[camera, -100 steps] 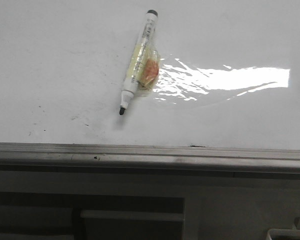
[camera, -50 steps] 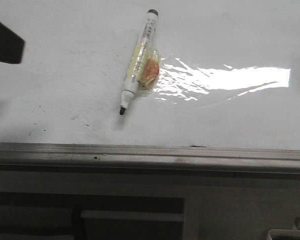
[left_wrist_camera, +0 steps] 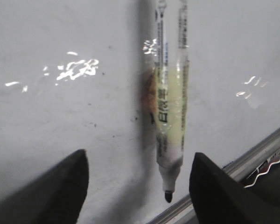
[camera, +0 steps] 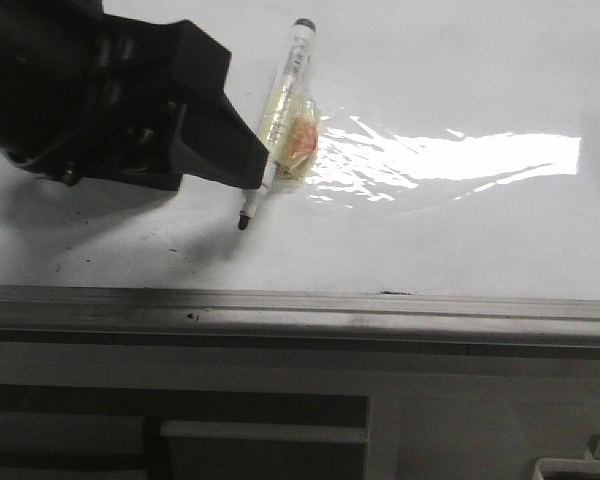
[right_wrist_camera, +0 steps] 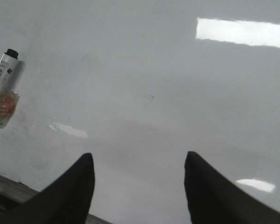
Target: Write number 5 on whiteboard
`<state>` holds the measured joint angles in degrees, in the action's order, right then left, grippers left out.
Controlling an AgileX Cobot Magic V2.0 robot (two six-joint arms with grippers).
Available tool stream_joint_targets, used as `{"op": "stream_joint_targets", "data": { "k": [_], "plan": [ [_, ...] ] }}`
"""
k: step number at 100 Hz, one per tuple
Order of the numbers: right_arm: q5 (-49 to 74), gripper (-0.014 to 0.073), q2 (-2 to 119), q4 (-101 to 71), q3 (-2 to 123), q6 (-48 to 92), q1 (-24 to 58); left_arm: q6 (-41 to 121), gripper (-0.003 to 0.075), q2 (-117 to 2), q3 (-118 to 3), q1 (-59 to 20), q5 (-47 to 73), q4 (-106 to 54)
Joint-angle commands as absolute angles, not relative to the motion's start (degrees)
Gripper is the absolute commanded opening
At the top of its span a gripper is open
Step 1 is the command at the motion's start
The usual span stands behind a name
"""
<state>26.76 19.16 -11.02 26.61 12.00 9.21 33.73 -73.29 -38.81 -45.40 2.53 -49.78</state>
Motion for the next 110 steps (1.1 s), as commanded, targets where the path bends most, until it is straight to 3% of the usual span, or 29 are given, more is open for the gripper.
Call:
{"op": "stream_joint_targets", "data": {
  "k": [1,13,22,29,39,64,90,110],
  "plan": [
    [21.9,0.0381,20.0,-11.4,28.6,12.5,9.1,33.8,0.0437,-73.7,-41.2,-45.8,-1.3,-51.4],
    [21.4,0.0381,20.0,-11.4,28.6,12.5,9.1,33.8,0.0424,-75.3,-42.1,-45.8,-1.2,-51.4],
    [21.2,0.0381,20.0,-11.4,28.6,12.5,9.1,33.8,0.034,-75.9,-42.3,-45.8,-1.2,-51.4],
    [21.2,0.0381,20.0,-11.4,28.6,12.5,9.1,33.8,0.0225,-76.1,-42.3,-45.8,-0.6,-51.4],
    [21.2,0.0381,20.0,-11.8,28.6,12.5,9.2,33.8,-0.0022,-76.2,-42.3,-45.8,1.2,-51.4],
    [25.9,0.0381,21.8,-17.2,30.1,16.0,11.3,34.2,-0.002,-72.9,-42.3,-45.8,8.0,-44.4],
    [31.0,0.0382,28.6,-35.8,31.1,39.3,21.1,36.3,-0.002,-63.8,-42.3,-50.4,16.5,-16.5],
    [26.3,0.0382,34.7,-43.3,32.4,50.5,31.0,47.5,-0.002,-60.1,-42.3,-57.3,15.8,-11.2]
  ]
}}
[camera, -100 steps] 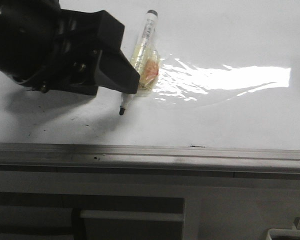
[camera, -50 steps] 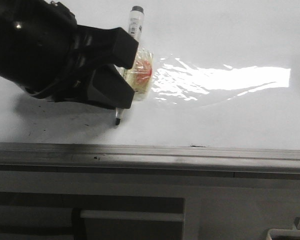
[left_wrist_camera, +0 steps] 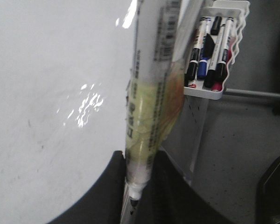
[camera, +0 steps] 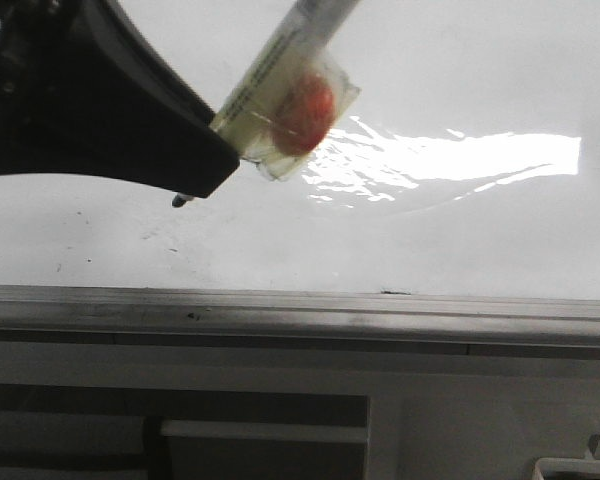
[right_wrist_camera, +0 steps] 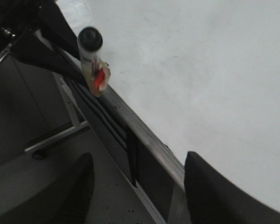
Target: Write number 5 on whiteboard
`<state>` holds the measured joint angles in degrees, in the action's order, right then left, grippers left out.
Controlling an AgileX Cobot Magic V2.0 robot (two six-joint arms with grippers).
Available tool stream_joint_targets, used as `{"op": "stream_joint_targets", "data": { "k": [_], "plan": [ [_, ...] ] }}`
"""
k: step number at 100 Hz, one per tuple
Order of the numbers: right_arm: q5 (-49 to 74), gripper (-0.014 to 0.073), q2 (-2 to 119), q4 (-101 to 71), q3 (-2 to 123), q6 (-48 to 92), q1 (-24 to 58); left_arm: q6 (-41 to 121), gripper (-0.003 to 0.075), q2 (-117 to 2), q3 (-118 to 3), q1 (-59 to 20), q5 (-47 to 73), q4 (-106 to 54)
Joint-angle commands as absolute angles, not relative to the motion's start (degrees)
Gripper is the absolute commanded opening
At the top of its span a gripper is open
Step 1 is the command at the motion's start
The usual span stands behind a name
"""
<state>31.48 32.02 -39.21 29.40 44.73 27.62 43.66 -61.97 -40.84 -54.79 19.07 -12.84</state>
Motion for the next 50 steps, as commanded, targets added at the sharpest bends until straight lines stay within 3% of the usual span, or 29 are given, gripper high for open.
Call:
{"op": "stream_joint_targets", "data": {
  "k": [1,28,50],
  "plan": [
    [26.2,0.0382,34.9,-43.4,32.7,50.8,31.4,47.6,-0.002,-60.1,-42.3,-57.5,15.8,-11.1],
    [19.7,0.0383,44.2,-43.4,37.1,53.7,42.7,47.6,-0.002,-60.2,-42.3,-58.9,12.5,-11.1],
    [12.6,0.0389,52.0,-43.4,38.8,53.7,47.0,47.6,-0.002,-60.2,-42.3,-58.9,12.4,-11.1]
  ]
}}
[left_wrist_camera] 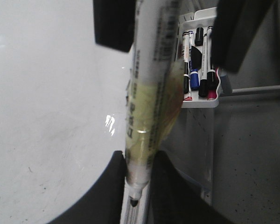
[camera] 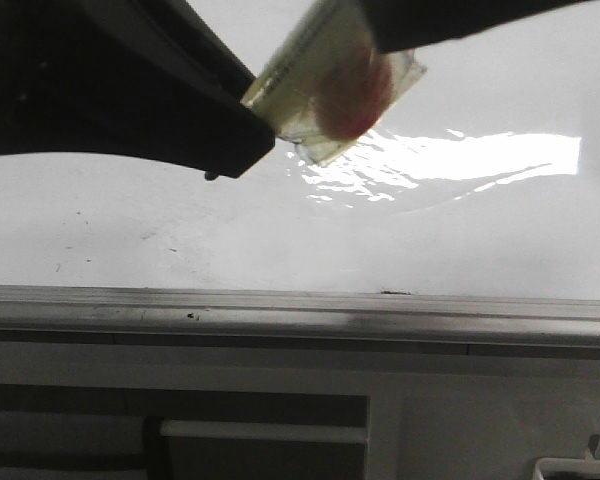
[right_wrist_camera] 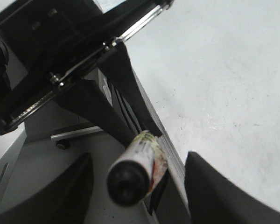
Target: Write number 5 on whiteboard
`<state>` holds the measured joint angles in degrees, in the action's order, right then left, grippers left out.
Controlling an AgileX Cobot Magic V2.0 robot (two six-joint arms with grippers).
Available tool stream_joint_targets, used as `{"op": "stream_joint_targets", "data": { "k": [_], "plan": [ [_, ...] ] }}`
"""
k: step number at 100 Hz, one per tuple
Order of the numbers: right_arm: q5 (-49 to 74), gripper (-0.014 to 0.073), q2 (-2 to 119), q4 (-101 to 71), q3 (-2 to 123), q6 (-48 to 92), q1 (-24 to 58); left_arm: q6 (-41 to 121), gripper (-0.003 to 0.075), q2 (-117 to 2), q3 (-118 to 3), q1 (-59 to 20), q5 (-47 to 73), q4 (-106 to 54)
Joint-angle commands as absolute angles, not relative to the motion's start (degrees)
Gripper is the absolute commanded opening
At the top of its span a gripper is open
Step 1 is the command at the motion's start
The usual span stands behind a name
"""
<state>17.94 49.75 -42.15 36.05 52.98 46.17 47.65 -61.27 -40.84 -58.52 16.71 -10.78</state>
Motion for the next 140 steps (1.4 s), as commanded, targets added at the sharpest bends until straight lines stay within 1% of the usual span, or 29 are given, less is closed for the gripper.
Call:
{"op": "stream_joint_targets", "data": {
  "k": [1,21,28,33,38,42,44,47,48,49,53,59,63,64,66,71,73,74,78,79,82,86,91,95,115,122,129,132,140],
  "plan": [
    [12.6,0.0389,52.5,-43.4,38.9,53.7,47.0,47.6,-0.002,-60.2,-42.3,-58.9,12.4,-11.1],
    [11.8,0.0385,57.5,-43.8,40.9,53.7,47.2,47.6,-0.002,-60.2,-42.3,-58.9,12.4,-11.1],
    [11.8,0.0356,58.4,-43.8,41.1,53.7,47.3,47.6,-0.002,-60.2,-42.3,-58.9,12.4,-11.1],
    [12.4,0.0297,58.6,-43.8,41.1,53.7,47.3,47.6,-0.002,-60.2,-42.3,-58.9,12.4,-11.1],
    [13.4,0.0206,58.9,-43.8,41.1,53.7,47.3,47.6,-0.002,-60.2,-42.3,-58.9,12.4,-11.1],
    [14.3,0.0112,59.0,-43.8,41.1,53.7,47.3,47.6,-0.002,-60.2,-42.3,-58.9,12.4,-11.1],
    [14.8,0.0045,59.0,-43.8,41.1,53.7,47.3,47.6,-0.002,-60.2,-42.3,-58.9,12.4,-11.1],
    [15.2,-0.0006,59.0,-43.8,41.1,53.7,47.3,47.6,-0.002,-60.2,-42.3,-58.9,12.4,-11.1],
    [15.5,-0.0057,59.0,-43.8,41.1,53.7,47.3,47.6,-0.0019,-60.2,-42.3,-58.9,12.4,-11.1],
    [15.5,-0.0073,59.0,-43.8,41.1,53.7,47.3,47.6,-0.0018,-60.2,-42.3,-58.9,12.3,-11.1],
    [15.6,-0.0064,59.0,-43.8,41.1,53.7,47.3,47.6,-0.001,-60.2,-42.3,-58.9,12.1,-11.2],
    [15.9,-0.0063,59.0,-43.8,41.1,53.7,47.3,47.5,0.0052,-60.2,-42.3,-58.9,10.8,-13.0],
    [15.9,-0.0063,59.0,-43.8,41.1,53.7,47.3,47.4,0.0125,-60.1,-42.3,-58.8,9.8,-14.6],
    [15.9,-0.0063,59.0,-43.8,41.1,53.7,47.3,47.4,0.0154,-60.1,-42.3,-58.8,9.6,-15.2],
    [15.8,-0.0063,59.0,-43.8,41.1,53.7,47.3,47.3,0.0185,-60.1,-42.3,-58.7,9.5,-16.0],
    [15.5,-0.0063,58.9,-43.8,41.1,53.7,47.3,46.4,0.0326,-59.7,-42.4,-58.2,9.2,-18.1],
    [15.2,-0.0063,58.9,-43.8,41.1,53.7,47.3,45.7,0.0363,-59.7,-42.4,-58.1,9.2,-18.9],
    [15.0,-0.0063,58.9,-43.8,41.1,53.7,47.3,45.5,0.0398,-59.6,-42.5,-57.8,9.2,-19.1],
    [13.9,-0.0063,58.9,-43.6,41.1,53.7,47.3,43.9,0.0491,-58.8,-42.5,-57.2,9.4,-20.1],
    [13.7,-0.0063,58.9,-43.5,41.1,53.7,47.3,43.6,0.0491,-58.8,-42.5,-57.2,9.3,-20.1],
    [12.7,-0.0063,58.8,-43.1,41.2,53.7,47.3,42.5,0.0545,-57.9,-42.5,-56.7,9.4,-20.8],
    [10.9,-0.0063,58.6,-42.4,41.2,53.7,47.3,39.7,0.057,-56.3,-42.5,-55.9,9.6,-21.3],
    [8.6,-0.0063,58.2,-41.0,41.3,53.7,47.3,37.0,0.0559,-54.3,-42.5,-54.8,9.6,-21.4],
    [6.9,-0.0063,58.2,-40.1,41.4,53.7,47.3,34.5,0.0533,-51.9,-42.3,-53.2,9.8,-21.4],
    [1.5,-0.0059,58.3,-36.0,42.7,53.7,43.6,24.7,0.0355,-39.2,-37.8,-41.8,9.7,-21.4],
    [0.0,-0.0059,58.3,-35.0,43.0,53.7,41.4,21.6,0.0272,-34.9,-35.6,-37.8,9.9,-21.5],
    [-0.4,-0.0059,58.3,-34.5,43.0,53.7,39.3,20.3,0.0168,-31.3,-33.4,-34.3,10.2,-21.8],
    [-0.4,-0.0059,58.3,-34.0,43.0,53.7,38.5,20.3,0.0111,-29.7,-32.6,-32.9,10.4,-21.8],
    [0.0,-0.0059,58.3,-32.6,43.0,53.7,37.1,20.3,-0.0009,-26.9,-30.4,-30.6,10.8,-21.8]
  ]
}}
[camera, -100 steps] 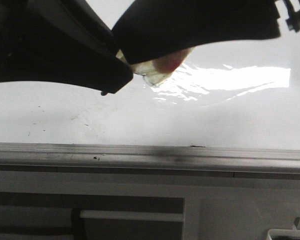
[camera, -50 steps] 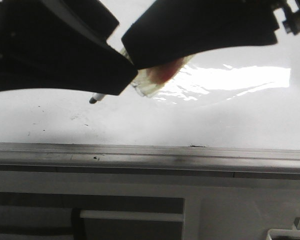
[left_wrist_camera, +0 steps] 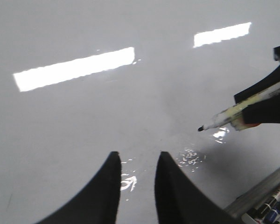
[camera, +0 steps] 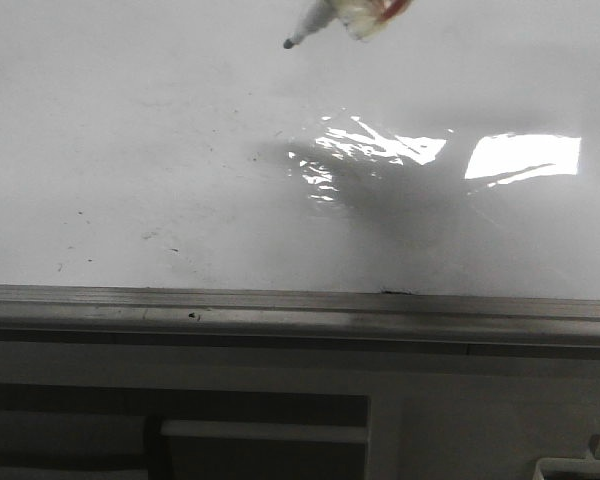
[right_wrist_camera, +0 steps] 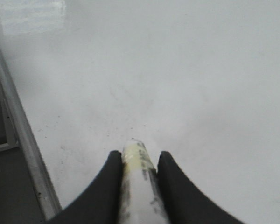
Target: Write number 5 on whiteboard
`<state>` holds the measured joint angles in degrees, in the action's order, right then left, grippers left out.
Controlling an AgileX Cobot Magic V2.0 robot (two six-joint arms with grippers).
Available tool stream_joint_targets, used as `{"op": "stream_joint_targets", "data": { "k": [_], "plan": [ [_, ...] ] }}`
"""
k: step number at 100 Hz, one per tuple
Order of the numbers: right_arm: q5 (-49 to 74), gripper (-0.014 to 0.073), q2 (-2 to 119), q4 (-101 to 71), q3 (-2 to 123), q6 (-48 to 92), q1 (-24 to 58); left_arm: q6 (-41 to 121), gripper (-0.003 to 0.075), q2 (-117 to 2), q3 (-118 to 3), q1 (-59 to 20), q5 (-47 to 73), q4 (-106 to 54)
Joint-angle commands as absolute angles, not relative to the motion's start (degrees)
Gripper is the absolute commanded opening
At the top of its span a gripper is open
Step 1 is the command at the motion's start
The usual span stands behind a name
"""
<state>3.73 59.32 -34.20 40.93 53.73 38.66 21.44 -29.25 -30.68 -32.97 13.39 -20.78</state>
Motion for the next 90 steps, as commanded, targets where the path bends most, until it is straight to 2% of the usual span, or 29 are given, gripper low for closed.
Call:
{"op": "stream_joint_targets", "data": {
  "k": [1,90],
  "plan": [
    [-0.4,-0.0059,58.3,-32.4,43.0,53.7,37.0,20.3,-0.0021,-26.5,-30.2,-30.3,11.0,-21.8],
    [-3.8,-0.0058,64.8,-32.4,43.0,53.7,35.0,20.3,-0.002,-24.4,-28.4,-29.1,11.4,-27.9]
  ]
}}
